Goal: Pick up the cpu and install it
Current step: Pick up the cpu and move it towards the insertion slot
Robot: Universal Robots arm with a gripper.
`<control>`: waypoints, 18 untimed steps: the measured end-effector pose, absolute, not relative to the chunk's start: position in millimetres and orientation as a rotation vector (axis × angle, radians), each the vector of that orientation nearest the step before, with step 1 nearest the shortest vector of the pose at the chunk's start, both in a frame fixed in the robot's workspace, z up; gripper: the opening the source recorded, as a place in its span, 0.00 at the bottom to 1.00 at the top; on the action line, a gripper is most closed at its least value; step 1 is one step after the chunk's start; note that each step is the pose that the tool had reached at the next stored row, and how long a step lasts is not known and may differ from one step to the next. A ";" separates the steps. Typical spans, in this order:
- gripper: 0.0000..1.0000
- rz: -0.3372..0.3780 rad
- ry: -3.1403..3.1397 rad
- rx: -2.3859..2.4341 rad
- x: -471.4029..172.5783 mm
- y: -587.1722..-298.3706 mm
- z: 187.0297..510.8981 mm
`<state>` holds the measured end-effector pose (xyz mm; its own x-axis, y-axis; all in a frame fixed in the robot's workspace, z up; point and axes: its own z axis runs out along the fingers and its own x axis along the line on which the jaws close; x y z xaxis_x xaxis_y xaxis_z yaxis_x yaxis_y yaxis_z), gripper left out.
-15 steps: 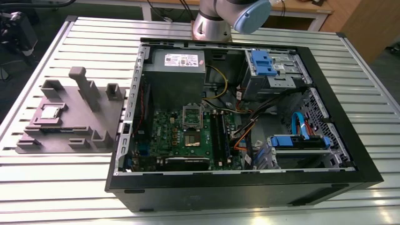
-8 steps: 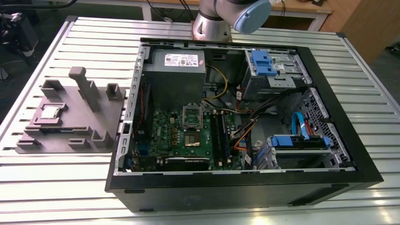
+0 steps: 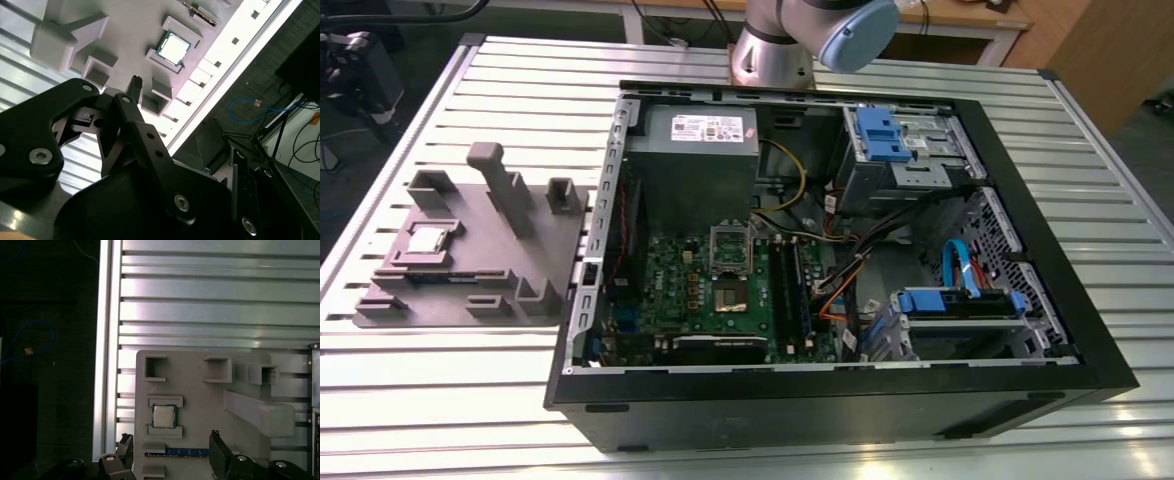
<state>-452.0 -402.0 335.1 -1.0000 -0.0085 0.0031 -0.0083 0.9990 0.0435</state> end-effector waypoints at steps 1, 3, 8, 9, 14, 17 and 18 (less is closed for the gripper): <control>0.71 -0.068 -3.138 0.013 -452.0 -402.0 334.9; 0.71 -0.068 -3.138 0.013 -452.0 -402.0 334.5; 0.71 -0.068 -3.138 0.013 -452.0 -402.3 332.9; 0.71 -0.068 -3.138 0.013 -452.0 -402.6 332.3; 0.71 -0.068 -3.134 0.044 -452.4 -403.9 328.5; 0.71 -0.068 -3.134 0.046 -452.4 -404.2 326.2; 0.71 -0.068 -3.134 0.046 -452.4 -404.3 325.4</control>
